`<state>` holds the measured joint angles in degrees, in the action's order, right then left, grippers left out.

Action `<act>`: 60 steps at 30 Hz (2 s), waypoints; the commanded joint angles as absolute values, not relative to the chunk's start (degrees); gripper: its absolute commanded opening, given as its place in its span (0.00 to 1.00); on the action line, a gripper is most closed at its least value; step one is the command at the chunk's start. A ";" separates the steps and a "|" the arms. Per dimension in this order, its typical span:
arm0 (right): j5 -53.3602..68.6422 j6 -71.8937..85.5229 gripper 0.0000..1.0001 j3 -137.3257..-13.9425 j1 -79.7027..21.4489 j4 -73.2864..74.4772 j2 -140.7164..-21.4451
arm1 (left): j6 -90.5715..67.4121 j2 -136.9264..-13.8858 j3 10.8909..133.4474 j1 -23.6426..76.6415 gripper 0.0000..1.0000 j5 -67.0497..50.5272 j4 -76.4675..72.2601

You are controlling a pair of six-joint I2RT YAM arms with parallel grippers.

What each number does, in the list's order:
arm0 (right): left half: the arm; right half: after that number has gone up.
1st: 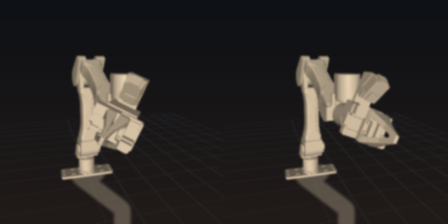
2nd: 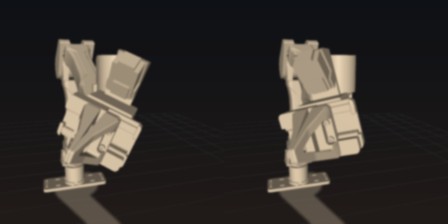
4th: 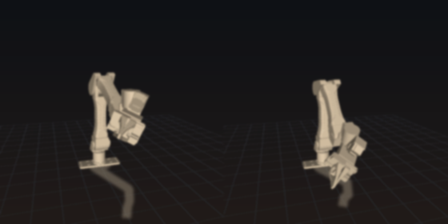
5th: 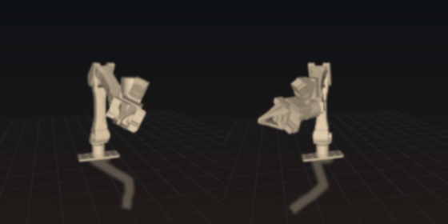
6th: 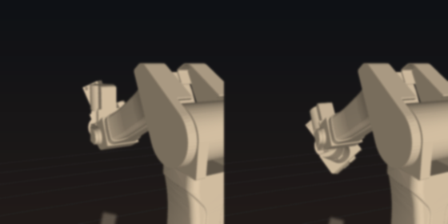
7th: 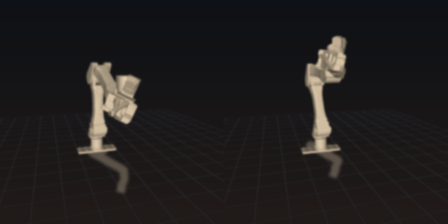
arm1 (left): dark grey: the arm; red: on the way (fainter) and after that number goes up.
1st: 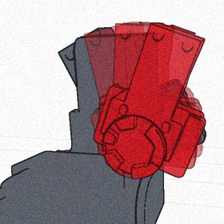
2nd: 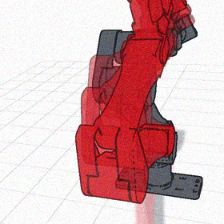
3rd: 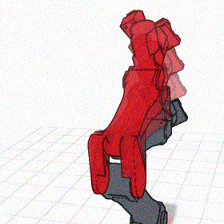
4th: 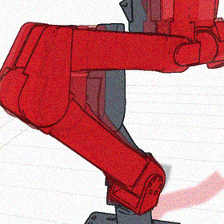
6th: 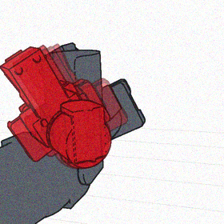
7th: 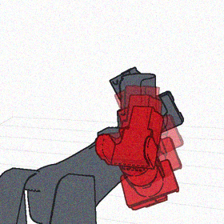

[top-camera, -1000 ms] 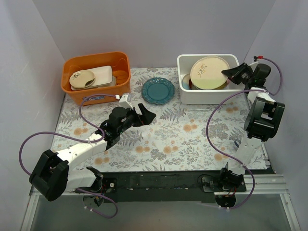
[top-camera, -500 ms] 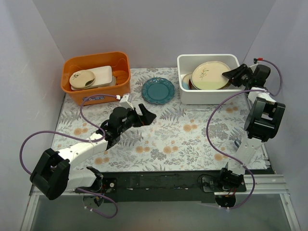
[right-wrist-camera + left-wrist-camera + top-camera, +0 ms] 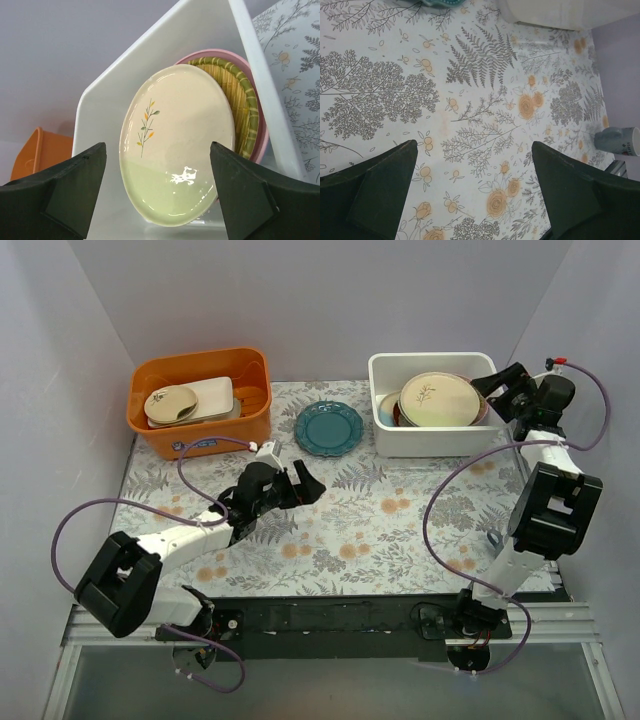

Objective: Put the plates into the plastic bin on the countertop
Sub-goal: Place the plate in the plastic bin, then pick up the plate at the center of the board.

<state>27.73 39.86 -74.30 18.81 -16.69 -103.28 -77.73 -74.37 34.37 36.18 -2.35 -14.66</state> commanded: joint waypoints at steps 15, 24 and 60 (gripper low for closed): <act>30.93 41.22 0.92 -52.84 14.95 -30.22 -78.59 | -89.45 -92.81 43.50 35.86 0.98 6.15 -17.13; 35.33 39.90 0.93 -39.38 14.33 -27.34 -64.17 | -95.88 -96.24 40.70 34.89 0.97 5.28 -27.06; 44.56 40.96 0.92 -26.54 12.04 -33.22 -56.60 | -119.62 -117.33 46.40 33.75 0.66 8.26 -49.22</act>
